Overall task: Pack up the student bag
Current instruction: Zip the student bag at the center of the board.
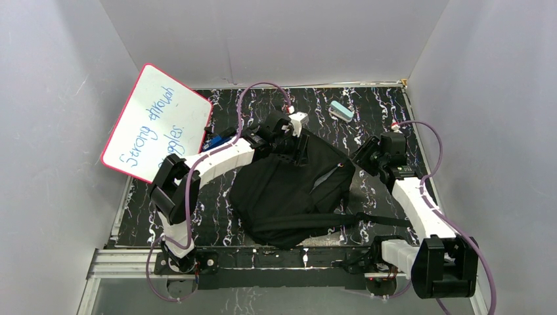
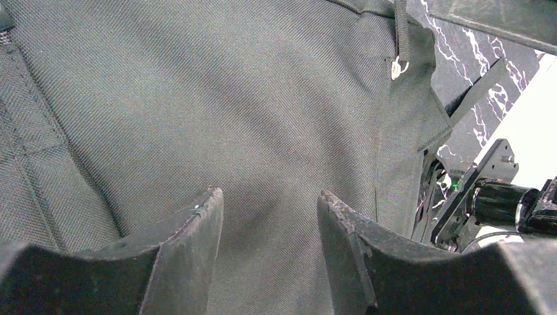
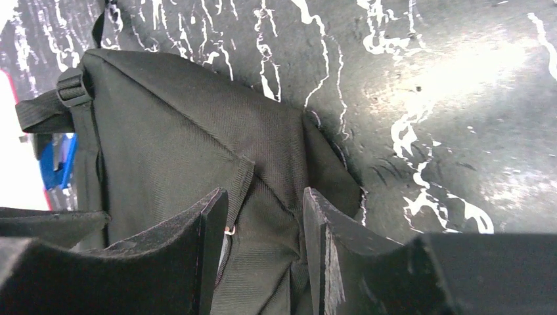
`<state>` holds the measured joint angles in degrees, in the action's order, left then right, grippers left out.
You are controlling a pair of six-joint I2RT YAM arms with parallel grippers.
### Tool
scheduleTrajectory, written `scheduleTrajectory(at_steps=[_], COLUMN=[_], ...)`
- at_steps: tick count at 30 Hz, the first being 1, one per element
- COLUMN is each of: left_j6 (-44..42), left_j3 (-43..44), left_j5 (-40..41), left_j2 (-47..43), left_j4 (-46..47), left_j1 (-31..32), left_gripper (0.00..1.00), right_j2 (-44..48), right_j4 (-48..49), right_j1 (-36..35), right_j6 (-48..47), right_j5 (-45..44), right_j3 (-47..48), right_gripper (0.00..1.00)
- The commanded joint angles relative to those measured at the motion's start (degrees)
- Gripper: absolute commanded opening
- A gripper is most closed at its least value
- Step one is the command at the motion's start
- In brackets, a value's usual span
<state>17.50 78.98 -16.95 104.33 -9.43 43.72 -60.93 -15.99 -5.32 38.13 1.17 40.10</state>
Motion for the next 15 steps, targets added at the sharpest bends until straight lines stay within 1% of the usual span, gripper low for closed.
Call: scheduleTrajectory(at_steps=[1,5,10,15], left_j6=[-1.2,-1.5,-1.8,-2.1], left_j3=[0.6,0.7,0.9,1.3], left_j5=[0.2,0.4,0.5,0.7], left_j2=[-0.2,0.1,0.3,0.8], left_j4=[-0.6,-0.9,-1.2,-1.4], left_j1=[0.5,0.7,0.8,0.8], left_gripper=[0.53,0.53,0.53,0.53], right_j2=[-2.0,-4.7,-6.3,-6.0], right_j4=[12.2,16.3,20.8,22.4], right_j1=[2.9,4.5,4.9,4.8], right_j6=[1.0,1.0,0.7,0.0], right_j5=[11.1,15.1,18.8,20.9], right_j3=[-2.4,-3.6,-4.9,-5.5], right_gripper=[0.54,0.53,0.49,0.37])
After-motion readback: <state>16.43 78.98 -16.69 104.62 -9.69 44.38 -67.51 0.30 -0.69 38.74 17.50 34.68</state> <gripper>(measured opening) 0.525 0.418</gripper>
